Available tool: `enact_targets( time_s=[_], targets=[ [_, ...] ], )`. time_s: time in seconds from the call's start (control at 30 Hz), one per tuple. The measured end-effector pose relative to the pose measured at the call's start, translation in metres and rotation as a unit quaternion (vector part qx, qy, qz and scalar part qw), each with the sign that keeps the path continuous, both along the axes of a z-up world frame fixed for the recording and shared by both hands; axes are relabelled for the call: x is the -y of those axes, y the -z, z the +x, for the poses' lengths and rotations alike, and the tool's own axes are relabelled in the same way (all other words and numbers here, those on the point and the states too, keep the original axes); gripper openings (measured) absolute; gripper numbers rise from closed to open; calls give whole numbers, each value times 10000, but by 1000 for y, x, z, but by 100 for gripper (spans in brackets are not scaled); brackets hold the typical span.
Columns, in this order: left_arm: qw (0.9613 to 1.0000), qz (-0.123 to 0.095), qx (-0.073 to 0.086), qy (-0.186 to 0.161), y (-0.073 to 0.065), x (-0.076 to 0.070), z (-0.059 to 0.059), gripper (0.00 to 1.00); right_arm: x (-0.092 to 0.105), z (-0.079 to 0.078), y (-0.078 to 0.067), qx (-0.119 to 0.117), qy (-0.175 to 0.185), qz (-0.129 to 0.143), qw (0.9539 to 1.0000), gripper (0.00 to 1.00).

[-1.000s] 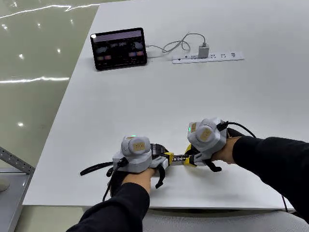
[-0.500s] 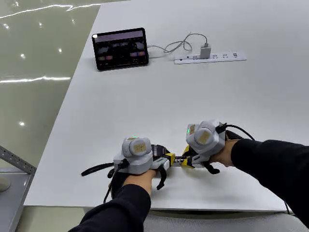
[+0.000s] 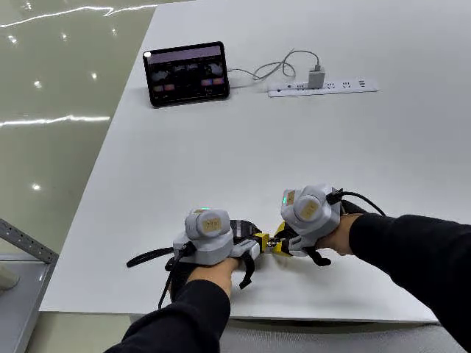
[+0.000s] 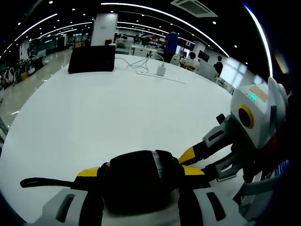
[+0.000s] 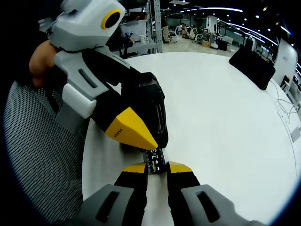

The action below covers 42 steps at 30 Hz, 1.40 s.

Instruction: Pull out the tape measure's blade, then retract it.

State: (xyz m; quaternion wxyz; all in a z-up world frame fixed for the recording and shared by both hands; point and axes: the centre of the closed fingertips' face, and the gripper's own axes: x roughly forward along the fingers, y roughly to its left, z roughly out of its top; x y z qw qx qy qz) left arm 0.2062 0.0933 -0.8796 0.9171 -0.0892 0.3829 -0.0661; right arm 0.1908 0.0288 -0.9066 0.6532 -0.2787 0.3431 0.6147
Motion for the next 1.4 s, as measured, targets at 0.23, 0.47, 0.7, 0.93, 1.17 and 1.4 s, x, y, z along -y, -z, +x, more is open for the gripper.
enact_targets(
  time_s=[0.23, 0.47, 0.7, 0.93, 1.17, 1.4],
  targets=[
    [10000, -5, 3, 7, 0, 0, 0, 60, -2, 1, 0, -10, -18, 8, 10000, 11],
    [10000, -31, -9, 49, 0, 1, 0, 60, -8, 0, 0, -34, -42, 27, 10000, 11],
    [10000, -20, -1, 71, 0, 1, 0, 60, -9, -1, 0, -12, -68, 24, 10000, 11],
    [10000, -36, 11, 61, 0, 0, 0, 60, -11, -1, 1, -19, -56, 38, 10000, 11],
    [10000, -37, 14, 72, 1, 0, 0, 60, -16, -2, 0, -32, -105, 60, 9999, 11],
    [10000, -54, 20, 73, 1, 0, 0, 60, -16, -2, 0, -38, -125, 75, 9999, 11]
  ],
)
